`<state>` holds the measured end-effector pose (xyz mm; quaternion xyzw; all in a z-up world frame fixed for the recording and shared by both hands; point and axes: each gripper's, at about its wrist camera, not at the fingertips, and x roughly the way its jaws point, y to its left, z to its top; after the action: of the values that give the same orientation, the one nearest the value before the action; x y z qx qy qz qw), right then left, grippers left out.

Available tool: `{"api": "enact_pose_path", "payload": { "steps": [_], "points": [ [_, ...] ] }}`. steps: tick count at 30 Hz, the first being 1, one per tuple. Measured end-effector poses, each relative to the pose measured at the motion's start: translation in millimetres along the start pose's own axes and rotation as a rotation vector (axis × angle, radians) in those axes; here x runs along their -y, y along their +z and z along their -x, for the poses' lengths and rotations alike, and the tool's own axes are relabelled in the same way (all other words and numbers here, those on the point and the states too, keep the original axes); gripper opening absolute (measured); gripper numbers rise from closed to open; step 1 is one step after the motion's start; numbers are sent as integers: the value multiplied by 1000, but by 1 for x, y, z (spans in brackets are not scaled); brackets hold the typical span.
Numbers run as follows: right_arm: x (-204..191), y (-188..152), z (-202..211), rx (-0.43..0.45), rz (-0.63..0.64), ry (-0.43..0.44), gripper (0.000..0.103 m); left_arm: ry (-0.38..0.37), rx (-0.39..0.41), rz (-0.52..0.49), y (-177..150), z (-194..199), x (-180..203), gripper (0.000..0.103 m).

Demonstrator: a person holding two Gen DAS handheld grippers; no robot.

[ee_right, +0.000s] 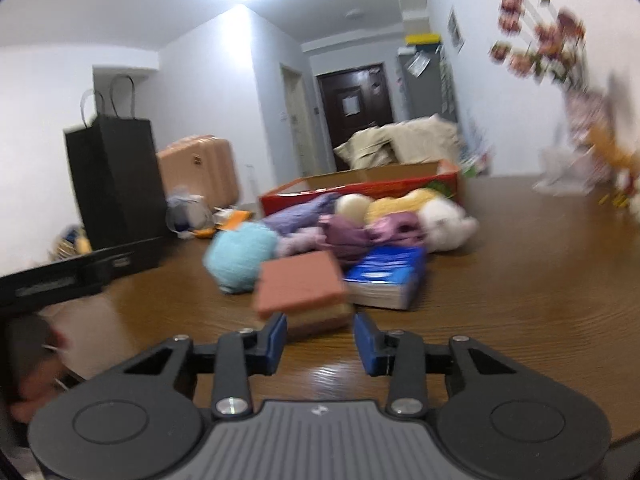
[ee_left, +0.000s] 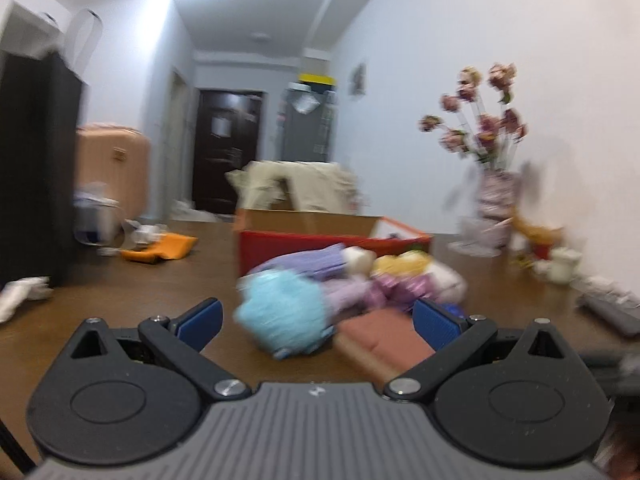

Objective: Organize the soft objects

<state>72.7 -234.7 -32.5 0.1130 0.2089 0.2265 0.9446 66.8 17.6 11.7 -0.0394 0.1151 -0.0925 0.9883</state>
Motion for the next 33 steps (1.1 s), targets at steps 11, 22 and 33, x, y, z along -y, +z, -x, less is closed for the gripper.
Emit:
{"api": "enact_pose_path", "payload": {
  "steps": [11,22,33],
  "points": [
    [28,14,-55,-75,-244,71,37,-230,-386,44,22,-143,-2,51],
    [48,24,-42,-43,-245,6,37,-246,-463,259,-2,-84,-2,42],
    [52,28,-40,-139,-251,24,28,-233,-444,323,-10,-77,-3,32]
  ]
}}
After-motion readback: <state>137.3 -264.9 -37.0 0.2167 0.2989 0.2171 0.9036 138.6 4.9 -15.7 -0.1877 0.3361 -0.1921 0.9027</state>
